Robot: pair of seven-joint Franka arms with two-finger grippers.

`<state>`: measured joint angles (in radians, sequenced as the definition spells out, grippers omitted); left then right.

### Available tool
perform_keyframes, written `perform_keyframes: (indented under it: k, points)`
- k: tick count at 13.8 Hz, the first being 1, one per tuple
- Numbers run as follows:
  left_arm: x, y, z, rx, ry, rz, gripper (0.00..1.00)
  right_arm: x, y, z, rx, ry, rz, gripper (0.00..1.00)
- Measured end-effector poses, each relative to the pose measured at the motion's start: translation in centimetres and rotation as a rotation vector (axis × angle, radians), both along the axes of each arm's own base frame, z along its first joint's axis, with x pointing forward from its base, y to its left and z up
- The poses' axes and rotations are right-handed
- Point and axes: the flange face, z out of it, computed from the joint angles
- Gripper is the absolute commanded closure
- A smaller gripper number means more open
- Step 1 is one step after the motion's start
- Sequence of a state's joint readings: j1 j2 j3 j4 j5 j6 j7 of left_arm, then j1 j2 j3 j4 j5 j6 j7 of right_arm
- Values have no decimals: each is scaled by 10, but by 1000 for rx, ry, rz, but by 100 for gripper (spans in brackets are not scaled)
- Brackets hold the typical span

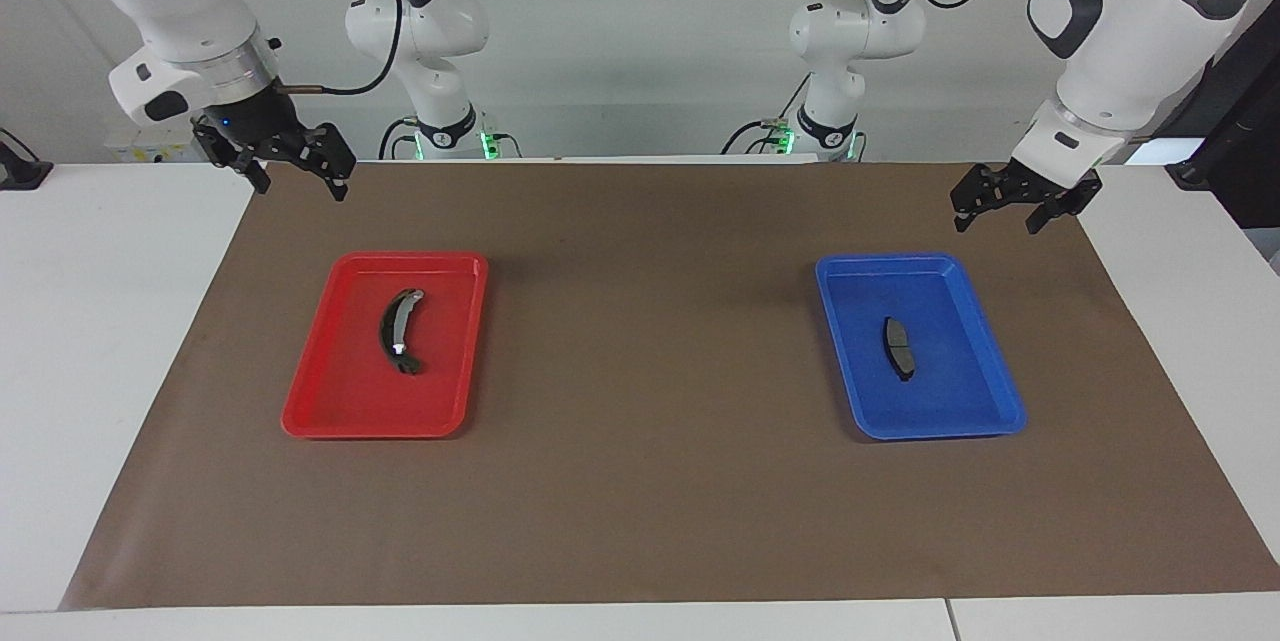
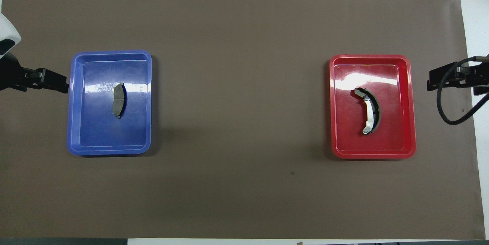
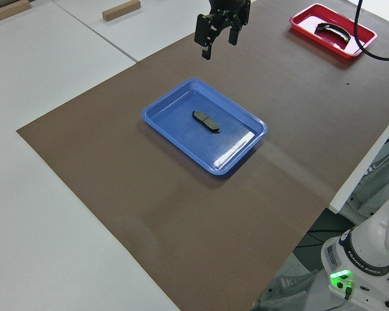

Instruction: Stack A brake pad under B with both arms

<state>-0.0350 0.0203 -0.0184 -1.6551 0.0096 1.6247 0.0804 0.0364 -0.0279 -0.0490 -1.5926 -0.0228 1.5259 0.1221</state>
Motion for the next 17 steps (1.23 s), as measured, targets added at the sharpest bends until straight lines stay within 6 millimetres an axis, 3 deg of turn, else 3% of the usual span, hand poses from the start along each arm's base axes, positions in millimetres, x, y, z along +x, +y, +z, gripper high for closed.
perform_keyframes:
  k: [9,17]
  points:
    - [6,-1,-3,-3,-57,0,0,0,0,1,0,-1,0,0]
    - [8,-8,-91,-10,-149,-11,0,0,0,1,0,-1,-1,0]
